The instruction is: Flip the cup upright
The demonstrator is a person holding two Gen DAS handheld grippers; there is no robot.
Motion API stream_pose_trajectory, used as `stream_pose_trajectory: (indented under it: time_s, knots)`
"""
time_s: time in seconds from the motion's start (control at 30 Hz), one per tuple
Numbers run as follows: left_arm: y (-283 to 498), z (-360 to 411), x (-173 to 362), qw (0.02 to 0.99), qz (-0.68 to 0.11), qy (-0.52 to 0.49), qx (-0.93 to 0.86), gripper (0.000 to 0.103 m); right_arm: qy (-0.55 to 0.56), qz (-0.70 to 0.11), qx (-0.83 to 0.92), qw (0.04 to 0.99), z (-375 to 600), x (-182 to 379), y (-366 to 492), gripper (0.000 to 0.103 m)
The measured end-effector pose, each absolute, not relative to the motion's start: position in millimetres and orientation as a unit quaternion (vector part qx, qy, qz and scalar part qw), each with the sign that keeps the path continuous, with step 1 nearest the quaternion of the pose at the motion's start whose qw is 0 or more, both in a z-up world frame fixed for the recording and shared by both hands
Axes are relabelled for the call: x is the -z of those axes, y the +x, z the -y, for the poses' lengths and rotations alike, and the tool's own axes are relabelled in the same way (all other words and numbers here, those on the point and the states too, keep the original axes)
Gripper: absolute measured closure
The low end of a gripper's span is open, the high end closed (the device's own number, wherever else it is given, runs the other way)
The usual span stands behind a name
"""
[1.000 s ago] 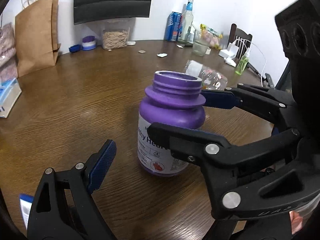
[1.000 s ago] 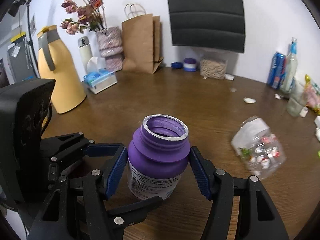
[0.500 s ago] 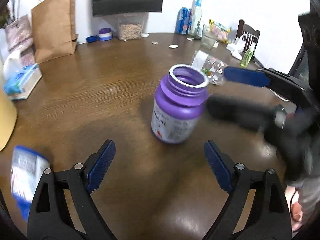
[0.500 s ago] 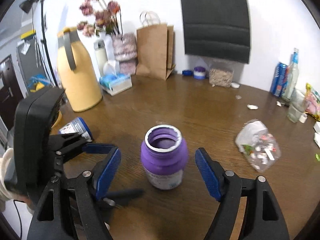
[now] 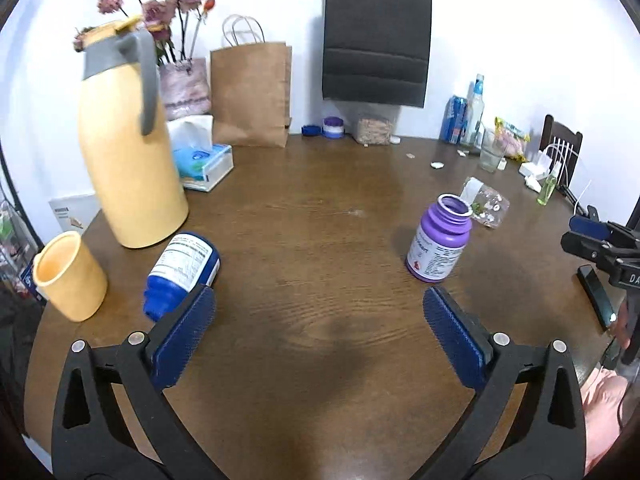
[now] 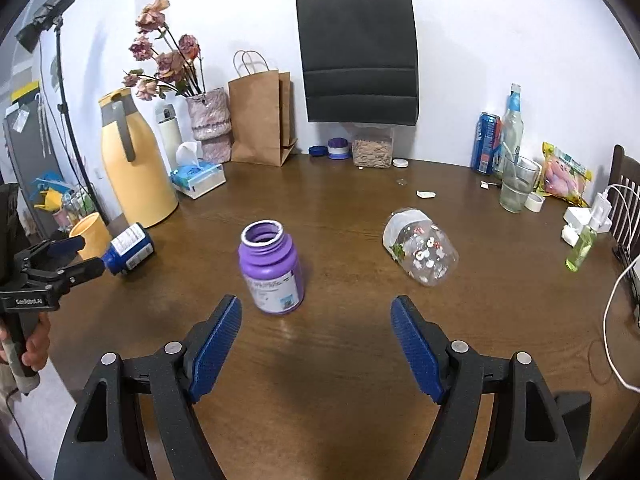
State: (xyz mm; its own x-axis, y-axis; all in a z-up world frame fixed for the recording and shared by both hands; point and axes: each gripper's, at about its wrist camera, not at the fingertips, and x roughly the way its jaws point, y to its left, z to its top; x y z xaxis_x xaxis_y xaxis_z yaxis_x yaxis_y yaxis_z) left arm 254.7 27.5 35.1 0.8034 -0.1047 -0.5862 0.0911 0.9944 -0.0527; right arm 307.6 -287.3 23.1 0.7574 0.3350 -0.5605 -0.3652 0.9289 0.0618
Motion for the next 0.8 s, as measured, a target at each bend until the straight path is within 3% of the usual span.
stream_pose_trajectory:
  time_s: [0.3, 0.8]
  knots:
    - [182.2, -16.1, -48.6, 0.967, -0.250, -0.029, 0.044, 0.000, -0.019, -0.258, -0.189, 0.947, 276.5, -26.8, 245.7, 0.021]
    - [43.4, -19.8, -10.1, 0.974, -0.224, -0.021, -0.034, 0.000, -0.002, -0.230, -0.198, 0.953, 268.7, 20.5, 94.8, 0.021]
